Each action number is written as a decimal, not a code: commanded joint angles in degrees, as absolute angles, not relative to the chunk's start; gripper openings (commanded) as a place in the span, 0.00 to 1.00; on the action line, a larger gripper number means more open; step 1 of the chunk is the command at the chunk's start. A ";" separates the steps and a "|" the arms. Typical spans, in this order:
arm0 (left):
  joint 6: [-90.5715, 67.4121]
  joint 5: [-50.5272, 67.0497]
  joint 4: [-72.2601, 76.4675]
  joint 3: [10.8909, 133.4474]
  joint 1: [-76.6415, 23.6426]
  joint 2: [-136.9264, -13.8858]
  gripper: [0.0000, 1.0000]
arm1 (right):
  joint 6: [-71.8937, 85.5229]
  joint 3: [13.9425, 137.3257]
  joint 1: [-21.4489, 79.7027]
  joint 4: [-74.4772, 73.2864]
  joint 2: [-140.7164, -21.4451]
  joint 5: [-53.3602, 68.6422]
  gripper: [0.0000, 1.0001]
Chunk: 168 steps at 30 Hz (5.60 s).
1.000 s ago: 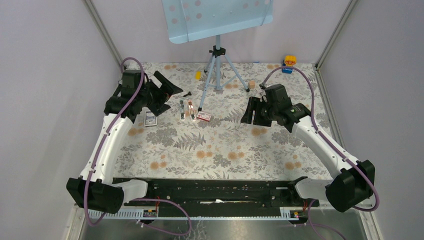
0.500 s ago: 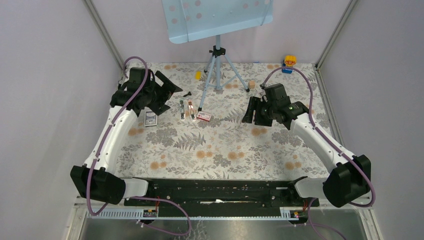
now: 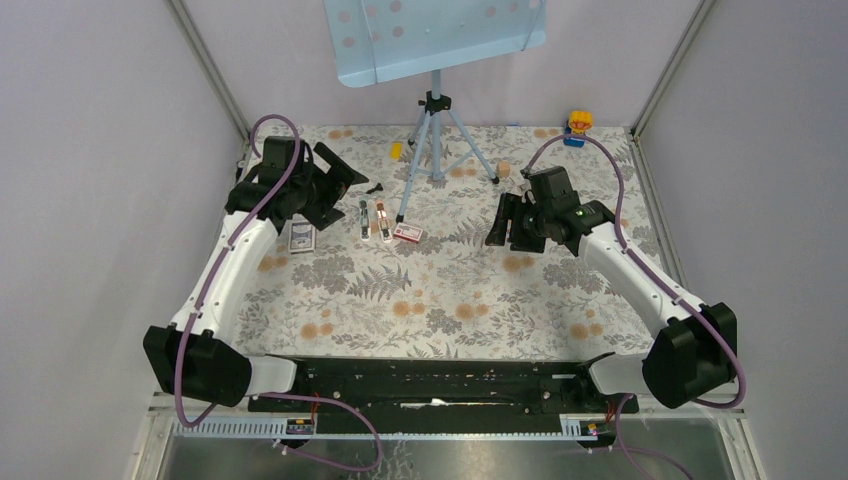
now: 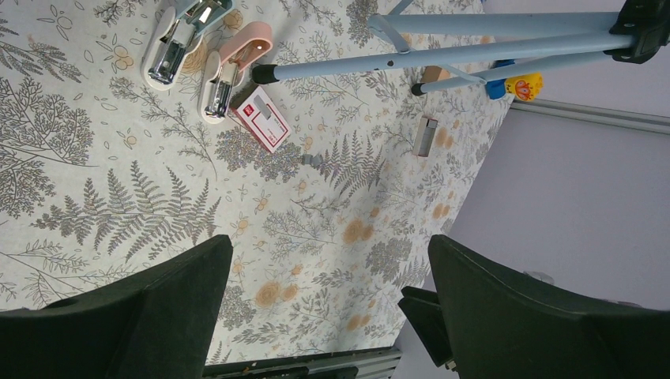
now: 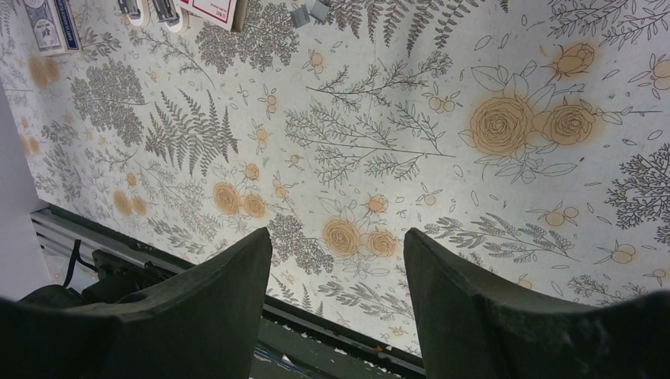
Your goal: Unload the staples from the stapler
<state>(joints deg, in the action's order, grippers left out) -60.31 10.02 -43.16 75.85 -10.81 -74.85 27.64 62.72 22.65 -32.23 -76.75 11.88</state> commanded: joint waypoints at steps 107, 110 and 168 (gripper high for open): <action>-30.49 14.71 -18.42 52.65 0.26 -66.23 0.99 | -13.61 111.66 9.89 -45.65 -135.39 3.98 0.48; -30.58 14.90 -18.37 52.56 0.23 -66.10 0.99 | -13.07 106.20 11.91 -43.80 -132.21 3.25 0.47; -30.83 7.12 -20.43 49.62 1.23 -62.40 0.99 | -12.90 81.96 48.78 -26.08 -107.15 12.67 0.76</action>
